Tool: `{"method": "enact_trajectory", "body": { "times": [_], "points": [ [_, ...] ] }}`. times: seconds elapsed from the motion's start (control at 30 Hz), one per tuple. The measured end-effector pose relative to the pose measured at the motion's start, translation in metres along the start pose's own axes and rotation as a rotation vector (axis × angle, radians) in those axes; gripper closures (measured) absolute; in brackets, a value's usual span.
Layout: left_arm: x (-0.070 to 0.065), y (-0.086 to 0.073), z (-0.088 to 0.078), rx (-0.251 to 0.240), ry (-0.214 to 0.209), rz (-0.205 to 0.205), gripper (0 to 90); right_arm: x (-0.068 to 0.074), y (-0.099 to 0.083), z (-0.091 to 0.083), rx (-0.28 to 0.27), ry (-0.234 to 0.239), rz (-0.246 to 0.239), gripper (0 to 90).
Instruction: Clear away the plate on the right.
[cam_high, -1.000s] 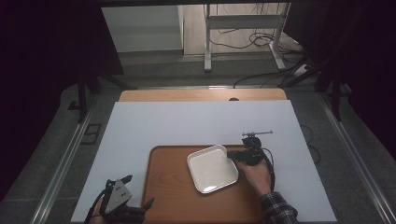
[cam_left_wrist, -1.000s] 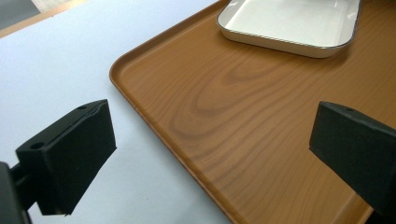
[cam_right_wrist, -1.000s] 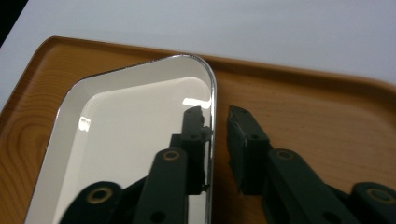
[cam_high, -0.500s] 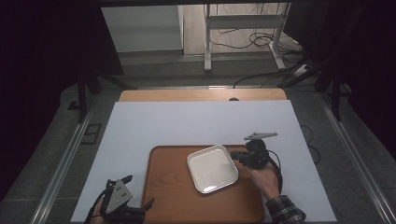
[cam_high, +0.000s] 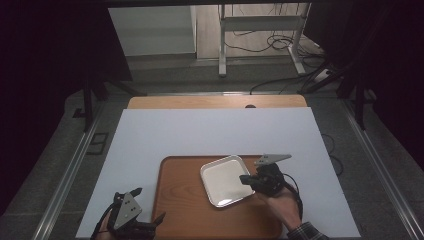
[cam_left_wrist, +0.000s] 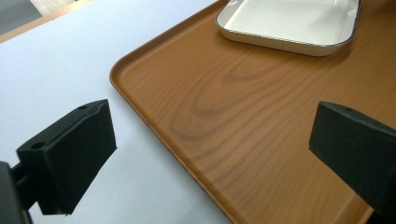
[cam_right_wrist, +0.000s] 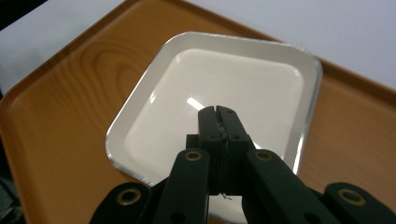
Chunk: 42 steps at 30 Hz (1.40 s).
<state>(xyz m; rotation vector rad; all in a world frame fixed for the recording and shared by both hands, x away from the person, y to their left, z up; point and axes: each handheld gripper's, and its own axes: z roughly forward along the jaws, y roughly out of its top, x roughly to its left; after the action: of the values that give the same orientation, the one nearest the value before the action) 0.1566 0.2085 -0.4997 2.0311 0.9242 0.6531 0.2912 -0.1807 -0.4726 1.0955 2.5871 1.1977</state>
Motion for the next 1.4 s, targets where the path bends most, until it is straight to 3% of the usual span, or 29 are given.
{"method": "enact_trajectory", "body": {
  "times": [0.3, 0.53, 0.7, 1.0, 1.13, 1.4],
  "points": [
    [0.000, 0.000, -0.001, -0.010, 0.004, -0.004, 0.2, 0.024, -0.013, 0.000, 0.019, 0.046, -0.055, 89.4],
    [0.000, 0.000, -0.001, -0.013, 0.006, -0.004, 0.2, 0.037, -0.022, 0.002, 0.027, 0.082, -0.071, 89.4],
    [0.000, 0.001, -0.001, -0.013, 0.005, -0.003, 0.2, 0.048, -0.031, 0.007, 0.060, 0.104, -0.097, 89.4],
    [0.000, 0.001, -0.001, -0.008, 0.004, 0.003, 0.2, 0.047, -0.039, 0.021, 0.139, 0.115, -0.115, 89.3],
    [-0.001, 0.001, 0.000, -0.010, 0.002, 0.003, 0.2, 0.045, -0.041, 0.024, 0.166, 0.097, -0.124, 89.3],
    [-0.002, 0.002, 0.001, -0.007, -0.003, 0.007, 0.2, 0.043, -0.039, 0.032, 0.176, 0.077, -0.121, 89.3]
  ]
}}
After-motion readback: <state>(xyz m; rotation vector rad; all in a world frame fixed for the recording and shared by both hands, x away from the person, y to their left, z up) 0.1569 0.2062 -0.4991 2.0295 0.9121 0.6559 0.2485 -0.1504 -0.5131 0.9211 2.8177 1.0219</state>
